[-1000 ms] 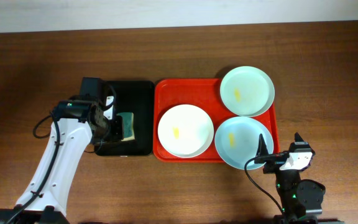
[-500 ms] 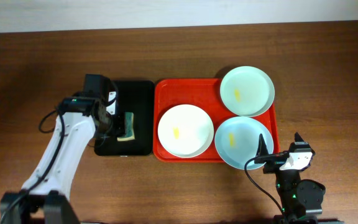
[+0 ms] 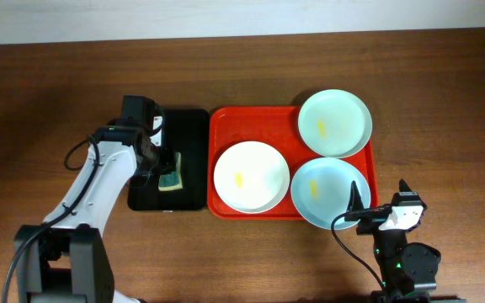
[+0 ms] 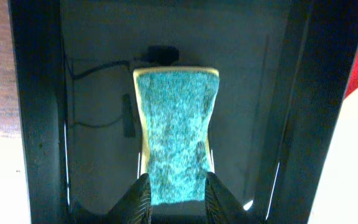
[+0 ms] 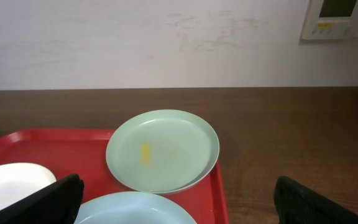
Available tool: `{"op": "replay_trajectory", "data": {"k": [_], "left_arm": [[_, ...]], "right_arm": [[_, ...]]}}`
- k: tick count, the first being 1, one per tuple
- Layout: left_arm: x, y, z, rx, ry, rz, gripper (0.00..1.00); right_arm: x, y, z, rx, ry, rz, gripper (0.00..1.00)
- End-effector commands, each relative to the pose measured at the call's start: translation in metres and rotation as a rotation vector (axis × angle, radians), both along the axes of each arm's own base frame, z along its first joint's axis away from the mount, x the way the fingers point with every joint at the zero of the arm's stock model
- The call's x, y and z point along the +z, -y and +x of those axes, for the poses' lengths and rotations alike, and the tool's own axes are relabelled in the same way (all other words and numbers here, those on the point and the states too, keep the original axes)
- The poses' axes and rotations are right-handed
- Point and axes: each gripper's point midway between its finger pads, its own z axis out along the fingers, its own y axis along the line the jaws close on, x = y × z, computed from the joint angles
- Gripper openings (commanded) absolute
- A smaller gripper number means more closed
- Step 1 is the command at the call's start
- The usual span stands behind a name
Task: Clean dirty plates on tray and stack at the side
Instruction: 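Close the left gripper on the sponge and lift it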
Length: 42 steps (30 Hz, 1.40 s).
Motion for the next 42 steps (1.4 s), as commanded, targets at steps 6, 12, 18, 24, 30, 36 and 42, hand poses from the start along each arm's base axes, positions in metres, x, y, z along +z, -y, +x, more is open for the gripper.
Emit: {"op": "replay_trajectory", "data": {"k": [6, 12, 18, 24, 30, 36, 42], "left_arm": [[-0.007, 0.012, -0.003, -0.056, -0.006, 0.073, 0.27], [-0.008, 0.009, -0.003, -0.001, -0.008, 0.086, 0.31], [-0.025, 0.008, -0.006, -0.004, -0.061, 0.095, 0.3], [-0.03, 0.005, -0.006, -0.001, -0.071, 0.115, 0.32], [-0.04, 0.006, -0.003, -0.002, -0.082, 0.112, 0.32], [-0.055, 0.006, -0.005, -0.004, -0.117, 0.12, 0.31], [-0.055, 0.006, -0.002, -0.004, -0.106, 0.118, 0.22]], "right_arm": [[-0.003, 0.001, 0.0, -0.007, -0.005, 0.007, 0.98], [-0.003, 0.001, 0.0, -0.007, -0.005, 0.007, 0.98], [-0.003, 0.001, 0.0, -0.007, -0.005, 0.007, 0.98], [-0.003, 0.001, 0.0, -0.007, -0.005, 0.007, 0.98], [-0.003, 0.001, 0.0, -0.007, -0.005, 0.007, 0.98], [-0.003, 0.001, 0.0, -0.007, -0.005, 0.007, 0.98], [-0.003, 0.001, 0.0, -0.007, -0.005, 0.007, 0.98]]}}
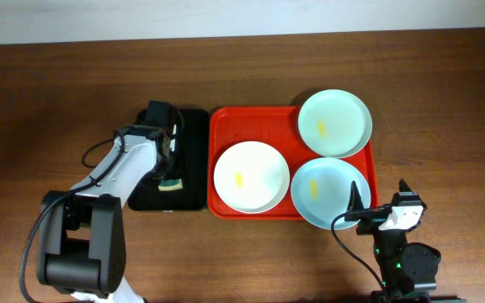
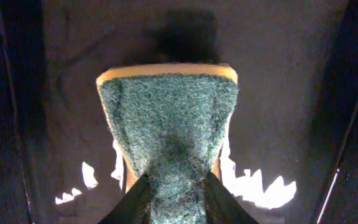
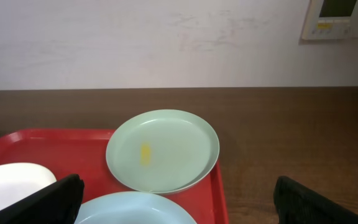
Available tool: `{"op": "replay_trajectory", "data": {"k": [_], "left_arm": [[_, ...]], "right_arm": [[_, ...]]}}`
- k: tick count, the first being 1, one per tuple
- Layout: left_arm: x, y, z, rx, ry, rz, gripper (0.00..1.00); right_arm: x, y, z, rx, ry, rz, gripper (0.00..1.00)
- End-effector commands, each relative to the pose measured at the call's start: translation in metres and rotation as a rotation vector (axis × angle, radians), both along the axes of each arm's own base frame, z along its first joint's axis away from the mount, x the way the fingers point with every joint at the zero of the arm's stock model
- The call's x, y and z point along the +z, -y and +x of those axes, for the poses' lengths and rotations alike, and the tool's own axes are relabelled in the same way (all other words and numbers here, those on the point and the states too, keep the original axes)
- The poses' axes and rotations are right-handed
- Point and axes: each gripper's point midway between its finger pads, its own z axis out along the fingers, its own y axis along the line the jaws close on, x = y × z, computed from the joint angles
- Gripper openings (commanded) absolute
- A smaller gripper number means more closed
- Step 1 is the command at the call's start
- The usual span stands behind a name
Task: Clean dirty plates on tray and stack at the side
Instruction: 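Close the left gripper on the sponge and lift it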
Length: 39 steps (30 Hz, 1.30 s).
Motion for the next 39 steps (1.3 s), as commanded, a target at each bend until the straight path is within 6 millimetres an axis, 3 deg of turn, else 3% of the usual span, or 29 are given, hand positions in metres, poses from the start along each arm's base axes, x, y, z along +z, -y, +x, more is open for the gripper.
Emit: {"op": "replay_trajectory", "data": {"k": [1, 4, 11, 16, 18, 19, 20, 24, 39], "left_arm": [[-0.009, -0.003, -0.002, 0.012, -0.02, 0.013, 0.22], [-0.009, -0.003, -0.002, 0.012, -0.021, 0.014, 0.35], [-0.018, -0.003, -0.006, 0.012, -0.048, 0.018, 0.36], [-0.025, -0.004, -0.008, 0.012, -0.068, 0.022, 0.3], [-0.025, -0.003, -0.008, 0.012, -0.066, 0.021, 0.2], [-0.024, -0.003, -0.008, 0.011, -0.065, 0.021, 0.05], [-0.024, -0.003, -0.008, 0.011, -0.065, 0.021, 0.0], [-0.021, -0.004, -0.006, 0.014, -0.055, 0.02, 0.0], [0.076, -0.005, 0.011, -0.096, 0.191, 0.024, 0.0]], "right_arm": [[-0.003, 0.001, 0.0, -0.007, -0.005, 0.007, 0.98], [-0.003, 0.001, 0.0, -0.007, -0.005, 0.007, 0.98], [-0.003, 0.001, 0.0, -0.007, -0.005, 0.007, 0.98], [-0.003, 0.001, 0.0, -0.007, -0.005, 0.007, 0.98], [-0.003, 0.001, 0.0, -0.007, -0.005, 0.007, 0.98], [-0.003, 0.001, 0.0, -0.007, -0.005, 0.007, 0.98], [-0.003, 0.001, 0.0, -0.007, -0.005, 0.007, 0.98], [-0.003, 0.001, 0.0, -0.007, -0.005, 0.007, 0.98], [-0.003, 0.001, 0.0, -0.007, -0.005, 0.007, 0.99]]}}
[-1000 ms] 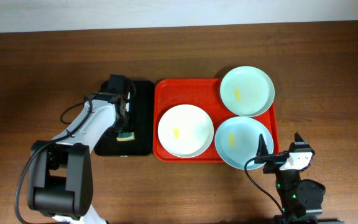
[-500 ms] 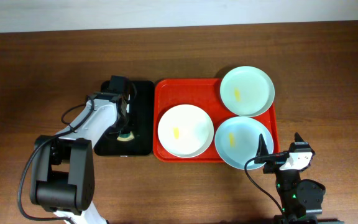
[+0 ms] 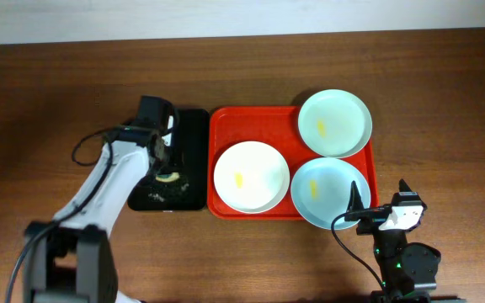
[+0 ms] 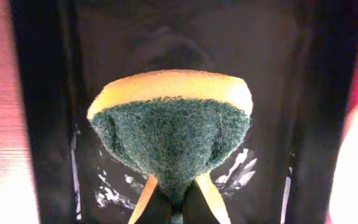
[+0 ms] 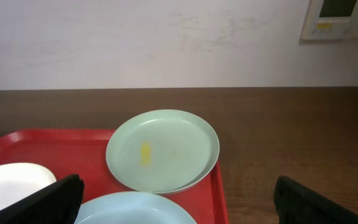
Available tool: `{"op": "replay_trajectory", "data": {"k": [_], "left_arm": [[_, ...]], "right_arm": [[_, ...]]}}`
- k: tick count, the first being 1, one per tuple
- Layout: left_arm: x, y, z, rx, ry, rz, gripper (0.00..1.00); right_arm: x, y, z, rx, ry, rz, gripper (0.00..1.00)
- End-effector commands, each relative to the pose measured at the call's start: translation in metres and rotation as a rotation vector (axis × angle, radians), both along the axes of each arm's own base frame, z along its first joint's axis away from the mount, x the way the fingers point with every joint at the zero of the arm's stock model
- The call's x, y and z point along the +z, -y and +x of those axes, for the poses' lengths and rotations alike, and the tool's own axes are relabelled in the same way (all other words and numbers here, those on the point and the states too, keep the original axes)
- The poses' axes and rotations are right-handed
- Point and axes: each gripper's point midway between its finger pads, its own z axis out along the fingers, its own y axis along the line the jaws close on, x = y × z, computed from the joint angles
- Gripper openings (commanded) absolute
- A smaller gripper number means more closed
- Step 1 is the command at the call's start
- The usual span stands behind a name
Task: Clean dirty plates on tray and stack at the side
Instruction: 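Close the left gripper on the sponge and lift it, then hold the sponge raised above the black tray with the left gripper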
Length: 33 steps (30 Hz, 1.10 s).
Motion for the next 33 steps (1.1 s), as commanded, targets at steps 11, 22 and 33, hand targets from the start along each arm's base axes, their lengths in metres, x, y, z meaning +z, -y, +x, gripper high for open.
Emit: {"op": "replay_trajectory", "data": {"k": [11, 22, 33], "left_arm": [[0.063, -0.011, 0.019, -0.045, 0.114, 0.076, 0.0], [0.054, 0.01, 0.005, -0.096, 0.058, 0.024, 0.0], [0.028, 0.017, -0.013, -0.098, 0.0, 0.025, 0.0]], "right_arm": [[-0.003, 0.001, 0.0, -0.007, -0.005, 0.007, 0.98], [-0.003, 0.001, 0.0, -0.007, -0.005, 0.007, 0.98], [-0.003, 0.001, 0.0, -0.007, -0.005, 0.007, 0.98]]}}
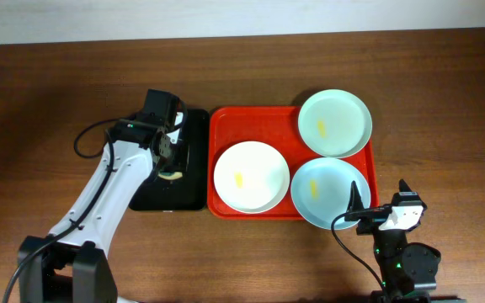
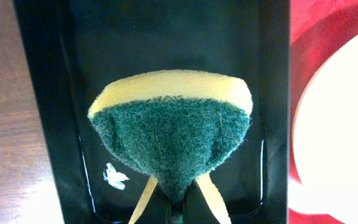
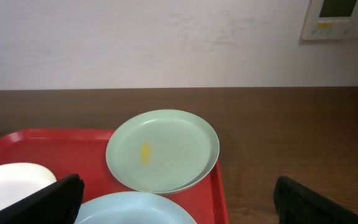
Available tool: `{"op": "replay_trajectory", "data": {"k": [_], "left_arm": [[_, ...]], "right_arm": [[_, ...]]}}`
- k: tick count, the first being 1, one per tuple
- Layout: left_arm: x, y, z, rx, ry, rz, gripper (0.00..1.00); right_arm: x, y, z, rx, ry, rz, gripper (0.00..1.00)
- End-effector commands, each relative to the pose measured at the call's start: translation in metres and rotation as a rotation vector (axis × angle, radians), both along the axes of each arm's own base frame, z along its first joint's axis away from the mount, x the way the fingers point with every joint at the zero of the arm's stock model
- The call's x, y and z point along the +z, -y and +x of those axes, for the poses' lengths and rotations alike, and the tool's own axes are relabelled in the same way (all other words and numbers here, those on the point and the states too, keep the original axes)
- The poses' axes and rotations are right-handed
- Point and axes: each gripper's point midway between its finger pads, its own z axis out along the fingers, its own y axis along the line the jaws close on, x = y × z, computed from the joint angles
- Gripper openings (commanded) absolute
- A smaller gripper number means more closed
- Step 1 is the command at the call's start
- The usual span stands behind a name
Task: Clean dirty plates on tray and stack at the side
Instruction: 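Hold the sponge raised above the black tray with the left gripper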
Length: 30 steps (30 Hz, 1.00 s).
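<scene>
My left gripper (image 2: 178,208) is shut on a yellow sponge with a green scrub face (image 2: 169,134), pinched and lifted above the black tray (image 1: 194,143). On the red tray (image 1: 242,122) lie three plates, each with a yellow smear: a white plate (image 1: 246,176), a light blue plate (image 1: 325,192) and a pale green plate (image 1: 335,123). The green plate (image 3: 163,150) also shows in the right wrist view. My right gripper (image 3: 178,208) rests open at the table's near right edge, its fingers wide apart.
A small wet white patch (image 2: 114,176) lies on the black tray floor under the sponge. Bare brown table (image 1: 428,109) lies right of the red tray. A white wall (image 3: 142,43) stands behind the table, with a wall panel (image 3: 337,18) at the upper right.
The left gripper with the sponge has risen higher above the black tray and shifted slightly toward the red tray. The foam on the tray floor has shrunk to one small patch. The right arm is unmoved.
At first the sponge lay flat in the black tray between my left fingers. Then it was pressed down and squeezed, with foam round it. Then it was pinched and lifted off the floor, and now it hangs higher, nearer the red tray.
</scene>
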Motion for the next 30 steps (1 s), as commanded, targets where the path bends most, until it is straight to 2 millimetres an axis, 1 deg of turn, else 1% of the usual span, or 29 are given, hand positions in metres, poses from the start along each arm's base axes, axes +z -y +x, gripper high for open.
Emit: {"op": "replay_trajectory", "data": {"k": [1, 4, 10, 13, 17, 20, 22, 26, 30], "left_arm": [[0.0, 0.001, -0.005, 0.016, 0.002, -0.012, 0.0], [0.001, 0.001, -0.003, 0.02, 0.012, -0.015, 0.0], [0.004, 0.004, 0.01, 0.044, 0.064, -0.033, 0.0], [0.002, 0.004, 0.011, 0.044, 0.062, -0.033, 0.0], [-0.008, 0.004, 0.01, 0.044, 0.032, -0.025, 0.0], [-0.023, 0.004, 0.01, 0.044, -0.005, -0.014, 0.0], [-0.027, -0.001, 0.013, 0.053, 0.0, 0.013, 0.0], [-0.019, -0.01, 0.026, 0.081, 0.042, 0.028, 0.0], [-0.003, -0.02, 0.039, 0.112, 0.08, 0.021, 0.0]], "right_arm": [[-0.003, 0.001, 0.0, -0.007, -0.005, 0.007, 0.98], [-0.003, 0.001, 0.0, -0.007, -0.005, 0.007, 0.98], [-0.003, 0.001, 0.0, -0.007, -0.005, 0.007, 0.98], [-0.003, 0.001, 0.0, -0.007, -0.005, 0.007, 0.99], [-0.003, 0.001, 0.0, -0.007, -0.005, 0.007, 0.98], [-0.003, 0.001, 0.0, -0.007, -0.005, 0.007, 0.98], [-0.003, 0.001, 0.0, -0.007, -0.005, 0.007, 0.98], [-0.003, 0.001, 0.0, -0.007, -0.005, 0.007, 0.98], [-0.003, 0.001, 0.0, -0.007, -0.005, 0.007, 0.98]]}}
